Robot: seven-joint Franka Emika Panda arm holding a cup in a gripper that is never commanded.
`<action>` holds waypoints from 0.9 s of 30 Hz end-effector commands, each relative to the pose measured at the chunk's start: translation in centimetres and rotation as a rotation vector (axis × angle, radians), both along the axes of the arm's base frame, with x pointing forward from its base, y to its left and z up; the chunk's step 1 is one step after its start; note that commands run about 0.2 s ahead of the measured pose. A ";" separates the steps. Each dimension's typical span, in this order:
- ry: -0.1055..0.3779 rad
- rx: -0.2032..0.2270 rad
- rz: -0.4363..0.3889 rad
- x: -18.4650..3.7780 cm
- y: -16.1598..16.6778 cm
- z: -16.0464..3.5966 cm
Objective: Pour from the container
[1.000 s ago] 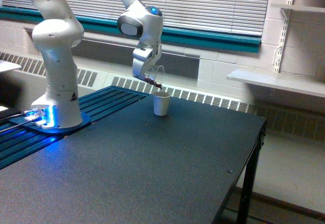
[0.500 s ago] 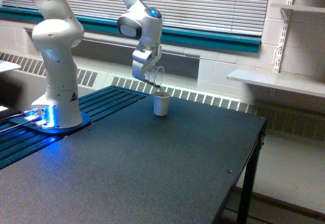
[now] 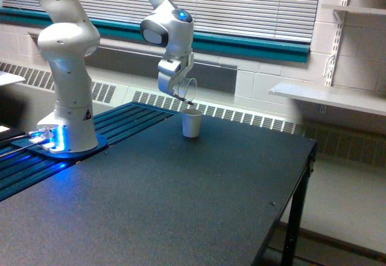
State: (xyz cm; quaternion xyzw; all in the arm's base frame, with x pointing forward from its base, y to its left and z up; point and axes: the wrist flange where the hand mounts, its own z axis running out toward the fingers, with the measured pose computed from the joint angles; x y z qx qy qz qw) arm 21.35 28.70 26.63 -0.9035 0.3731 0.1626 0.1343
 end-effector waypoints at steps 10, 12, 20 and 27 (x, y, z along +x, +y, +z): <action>-0.009 0.047 0.006 0.3 0.5 0.3; -0.008 0.053 0.009 0.1 0.6 0.3; -0.001 0.069 -0.011 -0.2 0.9 0.2; 0.005 0.072 -0.018 -0.6 0.8 0.0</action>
